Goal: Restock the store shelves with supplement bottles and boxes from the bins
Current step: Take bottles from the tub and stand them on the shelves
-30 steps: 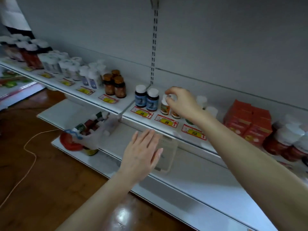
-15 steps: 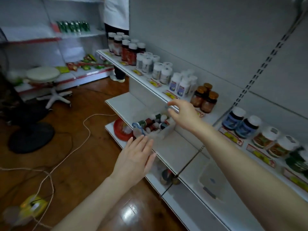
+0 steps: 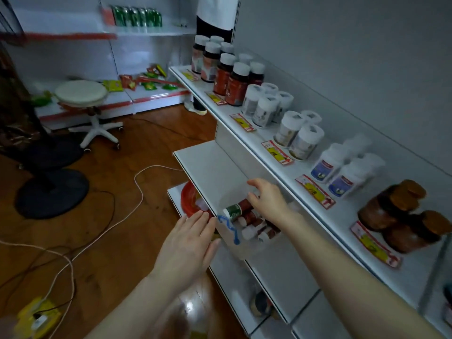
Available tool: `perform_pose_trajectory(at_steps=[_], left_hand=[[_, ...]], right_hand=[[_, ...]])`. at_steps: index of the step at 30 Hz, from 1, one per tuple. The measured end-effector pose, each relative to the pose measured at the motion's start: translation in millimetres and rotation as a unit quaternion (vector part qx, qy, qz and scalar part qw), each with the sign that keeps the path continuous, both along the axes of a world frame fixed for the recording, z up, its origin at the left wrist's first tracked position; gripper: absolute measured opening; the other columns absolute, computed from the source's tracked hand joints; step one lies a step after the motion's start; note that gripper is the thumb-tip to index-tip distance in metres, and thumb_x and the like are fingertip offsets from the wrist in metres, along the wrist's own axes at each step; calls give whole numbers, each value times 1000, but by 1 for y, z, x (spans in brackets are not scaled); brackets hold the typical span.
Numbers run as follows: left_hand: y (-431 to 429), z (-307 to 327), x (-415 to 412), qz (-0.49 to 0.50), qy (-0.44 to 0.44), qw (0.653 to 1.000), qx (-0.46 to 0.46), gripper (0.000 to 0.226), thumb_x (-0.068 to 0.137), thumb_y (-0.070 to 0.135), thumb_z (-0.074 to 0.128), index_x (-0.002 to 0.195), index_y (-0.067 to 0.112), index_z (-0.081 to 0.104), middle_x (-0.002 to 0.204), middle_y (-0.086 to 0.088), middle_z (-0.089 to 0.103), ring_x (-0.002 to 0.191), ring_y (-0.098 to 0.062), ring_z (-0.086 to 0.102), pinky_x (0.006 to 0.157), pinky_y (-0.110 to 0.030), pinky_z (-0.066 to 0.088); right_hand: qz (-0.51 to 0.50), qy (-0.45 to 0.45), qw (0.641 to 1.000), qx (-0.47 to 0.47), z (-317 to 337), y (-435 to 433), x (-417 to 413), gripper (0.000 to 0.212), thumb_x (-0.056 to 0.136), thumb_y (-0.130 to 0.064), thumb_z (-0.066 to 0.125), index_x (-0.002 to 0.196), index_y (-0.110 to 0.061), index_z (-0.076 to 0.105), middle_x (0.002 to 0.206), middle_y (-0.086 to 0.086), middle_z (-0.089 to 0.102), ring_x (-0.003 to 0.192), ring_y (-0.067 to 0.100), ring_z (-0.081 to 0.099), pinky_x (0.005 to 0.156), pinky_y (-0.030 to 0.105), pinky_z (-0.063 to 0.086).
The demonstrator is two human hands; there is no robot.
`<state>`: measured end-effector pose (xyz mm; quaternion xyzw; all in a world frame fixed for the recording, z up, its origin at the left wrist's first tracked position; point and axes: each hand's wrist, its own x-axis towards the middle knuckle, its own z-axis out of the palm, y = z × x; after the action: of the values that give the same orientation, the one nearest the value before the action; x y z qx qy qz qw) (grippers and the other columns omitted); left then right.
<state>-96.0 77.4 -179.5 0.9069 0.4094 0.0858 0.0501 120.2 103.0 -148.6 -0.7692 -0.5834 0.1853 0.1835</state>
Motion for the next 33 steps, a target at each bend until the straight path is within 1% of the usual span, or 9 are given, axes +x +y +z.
perform_pose_trajectory(at_steps=[10,13,15,17,22,26,28,30,33], left_hand=[[111,-61,25,-33,11,998,-48,51,87,40,32,108,13,69,107,-6,70,102,-21,65,92,-39,45],[138,-78,41,-47,26,995,-81,50,91,42,28,118,18,63,120,0,64,113,-16,59,98,-31,31],[154,-95,52,-71,19,991,-113,47,97,41,30,137,20,44,141,6,41,133,-13,37,105,-29,13],[167,-117,61,-94,13,990,-104,47,91,39,43,131,15,52,136,2,50,130,-12,40,103,-30,19],[195,-174,78,-141,40,985,-89,53,89,41,37,124,8,58,130,-7,57,123,-19,51,101,-38,26],[219,-204,113,-184,61,976,-97,73,89,59,1,149,17,2,156,2,-3,140,-8,-8,107,-30,-6],[226,-219,124,-200,63,973,-99,84,75,61,-16,147,18,-11,155,3,-16,139,-8,-17,106,-30,-11],[228,-229,127,-205,82,969,-107,87,72,60,-17,147,16,-10,154,2,-17,141,-9,-13,108,-32,-7],[226,-233,122,-222,46,971,-81,74,91,53,9,143,4,29,151,-11,25,138,-23,27,107,-44,21]], right_hand=[[-63,50,993,-91,-88,63,28,40,90,-8,52,129,-4,48,127,13,55,118,26,51,92,23,37],[-88,55,990,-98,-119,61,33,38,88,-12,57,125,-4,51,123,12,56,113,23,53,84,15,33],[-103,45,988,-104,-140,58,37,35,89,-16,58,121,-4,54,117,11,57,103,17,54,76,13,33],[-122,44,985,-113,-163,57,39,32,87,-12,58,118,-1,55,115,15,59,98,16,52,77,19,39],[-123,29,982,-140,-215,59,43,46,83,-6,63,127,-3,50,127,13,51,119,24,46,85,9,25],[-122,27,983,-137,-247,68,61,58,87,-15,62,139,-15,37,145,5,33,134,19,29,97,14,19],[-110,19,984,-135,-259,78,71,62,88,-20,61,142,-19,31,151,2,25,138,17,22,103,16,16],[-86,6,990,-113,-267,88,77,65,86,-24,63,142,-19,32,151,4,24,138,19,22,110,22,15],[-32,1,994,-106,-279,100,80,68,83,-26,67,142,-18,33,150,6,27,137,20,24,103,18,16]])
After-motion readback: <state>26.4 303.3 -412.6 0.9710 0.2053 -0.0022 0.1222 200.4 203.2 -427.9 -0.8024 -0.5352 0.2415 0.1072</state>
